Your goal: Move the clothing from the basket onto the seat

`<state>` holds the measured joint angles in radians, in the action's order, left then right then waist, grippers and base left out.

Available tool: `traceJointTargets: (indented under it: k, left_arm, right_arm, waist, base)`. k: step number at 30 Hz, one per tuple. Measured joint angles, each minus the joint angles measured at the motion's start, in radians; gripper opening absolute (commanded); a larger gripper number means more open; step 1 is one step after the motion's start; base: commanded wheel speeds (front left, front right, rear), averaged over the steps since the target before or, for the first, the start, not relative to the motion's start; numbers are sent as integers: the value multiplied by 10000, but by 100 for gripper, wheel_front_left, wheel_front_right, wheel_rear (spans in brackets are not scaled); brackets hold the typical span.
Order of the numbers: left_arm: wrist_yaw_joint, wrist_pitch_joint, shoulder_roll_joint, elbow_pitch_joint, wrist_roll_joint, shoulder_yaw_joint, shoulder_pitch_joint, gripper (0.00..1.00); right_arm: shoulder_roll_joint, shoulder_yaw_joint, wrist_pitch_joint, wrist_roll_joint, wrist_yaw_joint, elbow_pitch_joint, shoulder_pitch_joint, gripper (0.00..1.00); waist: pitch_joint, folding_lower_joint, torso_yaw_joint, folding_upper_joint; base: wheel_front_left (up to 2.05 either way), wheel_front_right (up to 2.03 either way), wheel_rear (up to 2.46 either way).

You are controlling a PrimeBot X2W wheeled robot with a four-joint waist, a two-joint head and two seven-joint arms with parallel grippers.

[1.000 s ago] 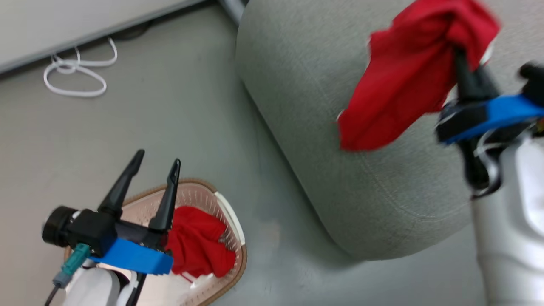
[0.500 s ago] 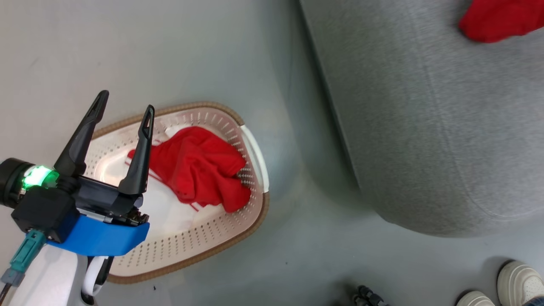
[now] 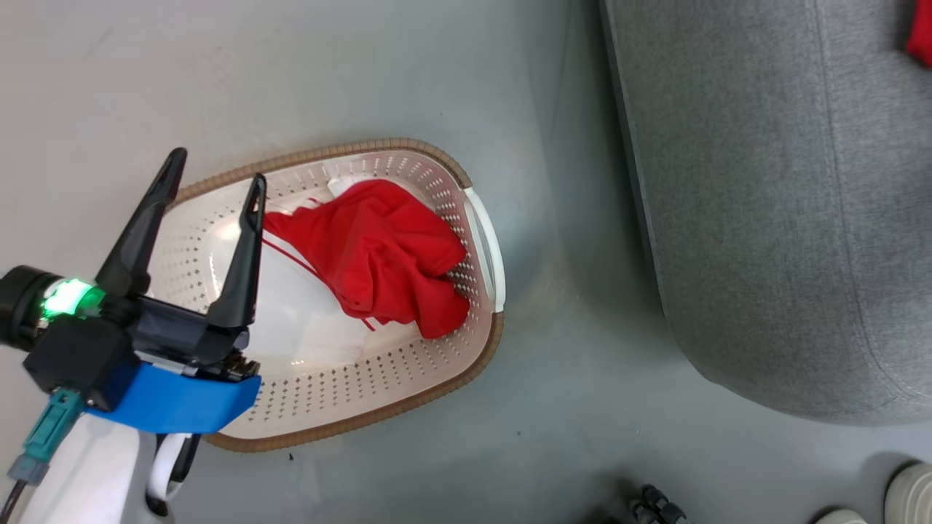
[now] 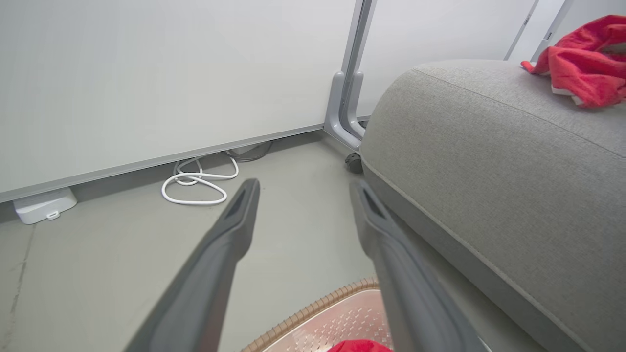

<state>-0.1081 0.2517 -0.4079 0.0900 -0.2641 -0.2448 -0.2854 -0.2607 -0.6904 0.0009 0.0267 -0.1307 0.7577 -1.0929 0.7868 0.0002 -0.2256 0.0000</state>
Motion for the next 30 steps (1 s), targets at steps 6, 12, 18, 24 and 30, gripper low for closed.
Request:
traceJointTargets:
  k: [6, 12, 18, 24, 30]
  left_arm:
    - [-33, 71, 332, -637, -117, -209, -77, 100]
    - [-79, 102, 857, -1204, -416, -153, 17, 100]
    - [-153, 102, 1398, -1860, -522, 123, 637, 100]
    - [-161, 102, 1827, -2566, -539, 349, 1303, 100]
    - [-215, 107, 2171, -3005, -545, 654, 1791, 100]
  right_arm:
    - [4, 249, -403, 215, 0, 533, 238, 100]
    - [77, 1087, -746, 282, 0, 867, 1208, 100]
    - [186, 2123, -1106, -4, 0, 660, 2578, 100]
    - [569, 2859, -1386, -221, 0, -242, 4331, 100]
    - [1195, 3590, -1430, -165, 0, -1687, 6098, 100]
  waist:
    - [-735, 0, 66, 0]
    - [-1889, -1, 104, 0]
    - [-3231, -4, 147, 0]
    - [-4581, -5, 207, 1]
    - [-5723, -6, 321, 1]
  base:
    - [0, 0, 0]
    - [0, 0, 0]
    - [0, 0, 0]
    - [0, 0, 0]
    - [0, 0, 0]
